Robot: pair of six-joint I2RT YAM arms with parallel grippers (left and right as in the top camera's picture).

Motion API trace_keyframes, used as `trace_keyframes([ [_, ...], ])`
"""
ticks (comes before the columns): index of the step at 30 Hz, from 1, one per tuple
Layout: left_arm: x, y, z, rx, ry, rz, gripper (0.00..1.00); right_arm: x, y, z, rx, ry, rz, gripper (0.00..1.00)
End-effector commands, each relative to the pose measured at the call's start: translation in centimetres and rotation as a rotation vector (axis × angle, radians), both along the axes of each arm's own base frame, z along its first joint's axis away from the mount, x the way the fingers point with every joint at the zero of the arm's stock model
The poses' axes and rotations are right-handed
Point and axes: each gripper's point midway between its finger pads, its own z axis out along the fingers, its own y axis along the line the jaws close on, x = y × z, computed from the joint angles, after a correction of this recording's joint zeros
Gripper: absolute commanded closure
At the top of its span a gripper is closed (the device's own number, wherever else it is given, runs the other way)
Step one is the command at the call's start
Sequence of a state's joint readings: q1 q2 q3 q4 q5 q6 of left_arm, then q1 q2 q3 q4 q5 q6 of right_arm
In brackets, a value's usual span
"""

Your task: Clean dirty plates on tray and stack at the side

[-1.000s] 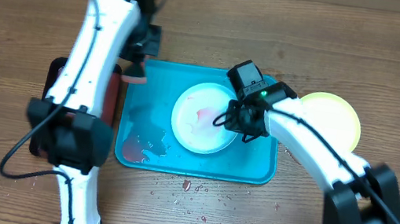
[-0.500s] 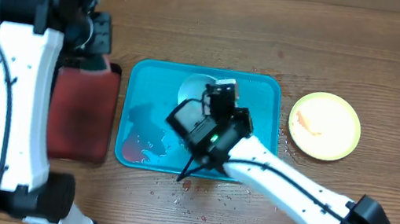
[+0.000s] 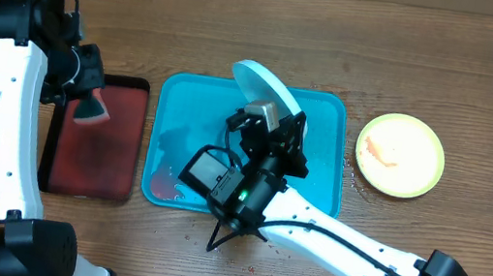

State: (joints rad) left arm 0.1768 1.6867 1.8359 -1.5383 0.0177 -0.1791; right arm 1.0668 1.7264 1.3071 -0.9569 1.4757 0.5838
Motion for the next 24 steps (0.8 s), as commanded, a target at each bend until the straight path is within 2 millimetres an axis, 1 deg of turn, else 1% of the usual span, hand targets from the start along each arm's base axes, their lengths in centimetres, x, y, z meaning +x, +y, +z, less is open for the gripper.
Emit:
trace_keyframes([
  [1, -0.5, -0.6, -0.6, -0.024, 0.000, -0.023, 0.96, -0.7, 0.4, 2.3, -0.003, -0.104, 0.001, 0.96],
  [4, -0.7, -0.5, -1.9, -0.028, 0.023, -0.020, 0.96, -0.9, 0.8, 2.3, -0.003, -0.104, 0.011, 0.96],
  [12, -1.2, -0.2, -5.6, -0.023, 0.080, -0.011, 0.96, -0.9, 0.8, 2.2, -0.002, -0.103, 0.013, 0.96],
  [13, -1.1, 0.2, -6.5, -0.004, 0.082, -0.008, 0.96, -0.9, 0.8, 2.2, -0.001, -0.102, 0.014, 0.96],
  [16, -0.9, 0.6, -8.2, 0.019, 0.081, -0.002, 0.96, -0.9, 0.9, 2.0, 0.008, -0.095, 0.016, 0.96],
  [19, -0.9, 1.0, -9.9, 0.040, 0.083, 0.001, 0.96, -0.8, 1.1, 1.3, 0.027, -0.056, 0.027, 0.96],
  [24, -0.8, 1.3, -13.4, 0.053, 0.069, 0.032, 0.96, -0.8, 1.4, 0.3, 0.072, -0.015, 0.039, 0.96],
])
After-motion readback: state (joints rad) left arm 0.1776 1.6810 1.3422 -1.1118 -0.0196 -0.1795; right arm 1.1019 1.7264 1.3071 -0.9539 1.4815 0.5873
